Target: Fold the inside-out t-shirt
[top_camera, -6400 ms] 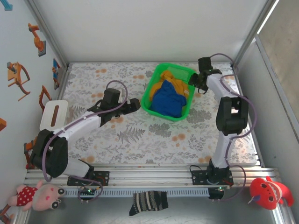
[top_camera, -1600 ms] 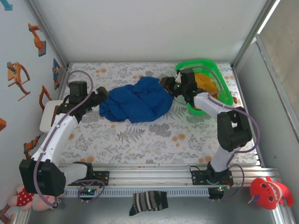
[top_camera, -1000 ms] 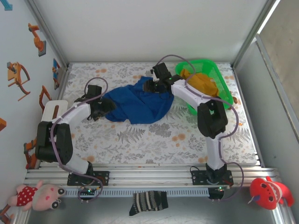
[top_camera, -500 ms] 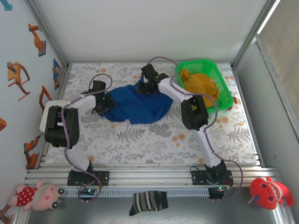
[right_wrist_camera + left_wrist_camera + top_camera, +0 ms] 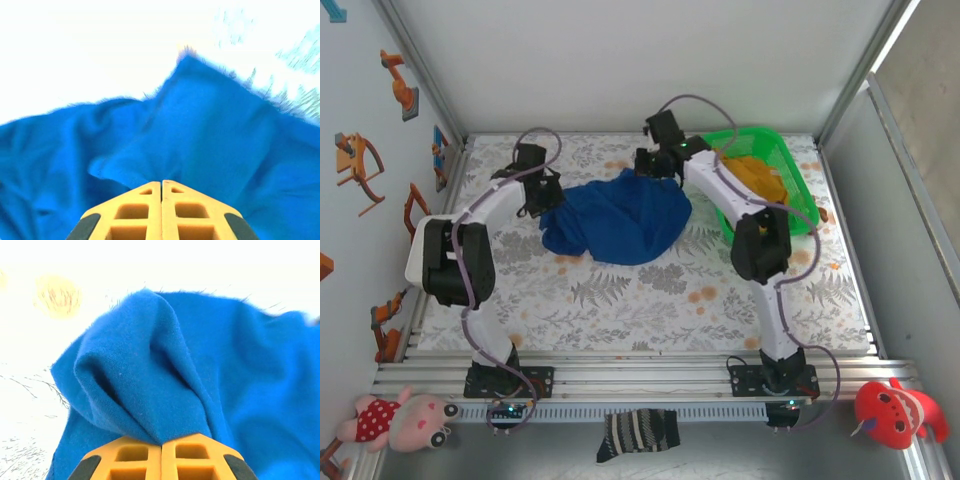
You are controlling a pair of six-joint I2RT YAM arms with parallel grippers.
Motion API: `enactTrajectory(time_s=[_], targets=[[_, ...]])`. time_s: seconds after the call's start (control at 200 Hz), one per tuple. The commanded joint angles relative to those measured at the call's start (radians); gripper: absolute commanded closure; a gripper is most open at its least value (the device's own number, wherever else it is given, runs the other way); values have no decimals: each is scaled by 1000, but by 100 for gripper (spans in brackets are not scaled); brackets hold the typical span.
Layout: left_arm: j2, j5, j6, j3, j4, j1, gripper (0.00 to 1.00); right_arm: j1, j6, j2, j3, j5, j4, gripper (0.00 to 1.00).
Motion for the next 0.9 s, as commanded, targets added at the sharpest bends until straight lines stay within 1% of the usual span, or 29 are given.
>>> enactTrajectory(time_s=[0.0, 0.18, 0.305, 0.325, 0.386, 0.421, 0.441, 0.476, 0.491, 0.526, 0.606, 0.711, 0.791, 0.896], targets=[[-135, 52, 25, 94, -75, 44, 100, -33, -7, -221, -40, 6, 56, 100], [-258, 136, 11, 161, -87, 102, 100, -51, 13, -435, -150, 29, 119, 100], [-329, 153, 2, 155, -80, 147, 100, -56, 49, -560, -274, 47, 185, 100], [-340, 156, 0, 149, -80, 152, 99, -56, 54, -580, -301, 50, 197, 100], [-372, 165, 0, 117, -71, 170, 87, -56, 76, -638, -394, 54, 240, 100], [-390, 171, -1, 89, -62, 178, 78, -55, 92, -669, -450, 52, 267, 100], [-402, 170, -3, 68, -57, 180, 71, -56, 102, -686, -490, 49, 283, 100], [-420, 174, -2, 31, -45, 185, 52, -56, 119, -708, -554, 42, 309, 100], [-428, 175, -3, 14, -40, 187, 45, -56, 126, -719, -583, 40, 321, 100], [-445, 177, 0, -26, -31, 188, 37, -55, 147, -740, -656, 30, 351, 100], [-467, 177, 7, -111, -36, 192, 28, -54, 187, -778, -829, 20, 434, 100], [-482, 190, 8, -224, -40, 193, 25, -55, 217, -794, -996, 5, 518, 100], [-479, 190, 3, -295, -35, 192, 23, -49, 229, -797, -1077, -4, 555, 100], [-450, 185, 3, -345, -19, 190, 21, -38, 226, -798, -1131, -3, 561, 100]])
